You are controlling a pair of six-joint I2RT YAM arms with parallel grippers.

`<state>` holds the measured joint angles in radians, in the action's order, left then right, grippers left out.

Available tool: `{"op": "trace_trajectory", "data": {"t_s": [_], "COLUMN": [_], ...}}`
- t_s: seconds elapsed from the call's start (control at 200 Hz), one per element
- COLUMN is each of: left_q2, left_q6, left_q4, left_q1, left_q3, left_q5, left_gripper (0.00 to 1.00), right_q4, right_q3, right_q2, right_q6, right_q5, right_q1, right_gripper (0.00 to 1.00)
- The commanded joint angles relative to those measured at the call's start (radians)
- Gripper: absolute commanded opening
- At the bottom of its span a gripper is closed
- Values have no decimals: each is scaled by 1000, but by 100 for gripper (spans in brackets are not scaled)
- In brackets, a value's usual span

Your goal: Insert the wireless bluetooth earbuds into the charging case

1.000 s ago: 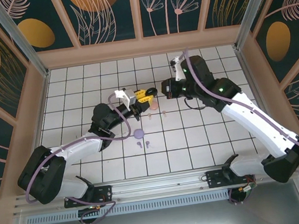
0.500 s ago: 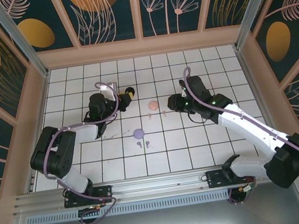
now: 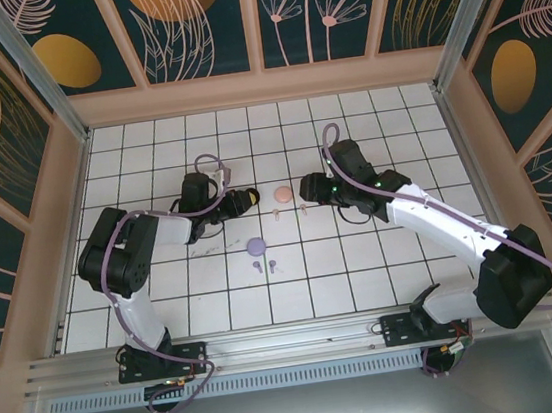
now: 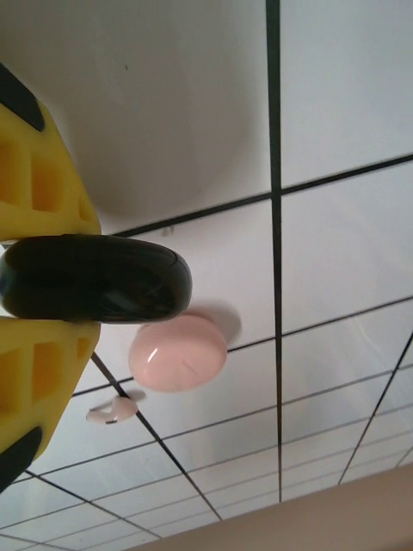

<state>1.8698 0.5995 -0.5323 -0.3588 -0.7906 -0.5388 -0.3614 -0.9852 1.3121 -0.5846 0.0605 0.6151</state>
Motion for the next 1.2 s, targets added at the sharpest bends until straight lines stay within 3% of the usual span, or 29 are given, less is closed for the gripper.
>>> {"op": "trace_trajectory", "data": {"t_s": [0.0, 0.15, 0.245, 0.475, 0.696, 0.821, 0.861, 0.876, 0.891, 1.071, 1.196], "left_q2": [17, 21, 18, -54, -255, -385, -421, -437, -451, -590, -669], "left_q6": [-18, -47, -70, -137, -199, -224, -229, -231, -230, -210, -153], "left_q4": [45, 78, 103, 188, 278, 308, 311, 313, 313, 275, 258], "left_q1": [15, 24, 31, 64, 92, 92, 92, 92, 92, 93, 92], "left_q3": [-35, -49, -60, -72, -67, -62, -58, -56, -55, -24, 8], "left_q5": [29, 56, 67, 105, 149, 192, 211, 218, 224, 338, 493], "left_gripper": [18, 42, 51, 56, 61, 77, 85, 96, 98, 99, 99], "right_q4": [35, 27, 12, -15, -27, -25, -25, -26, -29, -69, -114], "right_q3": [-10, -16, -26, -45, -65, -81, -88, -92, -96, -184, -261], "right_q2": [1, -7, -12, -6, 71, 157, 187, 200, 213, 371, 466], "right_q6": [6, 11, 12, -2, -39, -52, -56, -59, -61, -80, -40], "right_q5": [7, 5, -7, -41, -94, -109, -113, -115, -116, -145, -162], "right_q1": [1, 7, 15, 75, 201, 266, 284, 290, 294, 359, 385], "right_gripper": [52, 56, 58, 59, 59, 60, 60, 60, 60, 65, 67]}}
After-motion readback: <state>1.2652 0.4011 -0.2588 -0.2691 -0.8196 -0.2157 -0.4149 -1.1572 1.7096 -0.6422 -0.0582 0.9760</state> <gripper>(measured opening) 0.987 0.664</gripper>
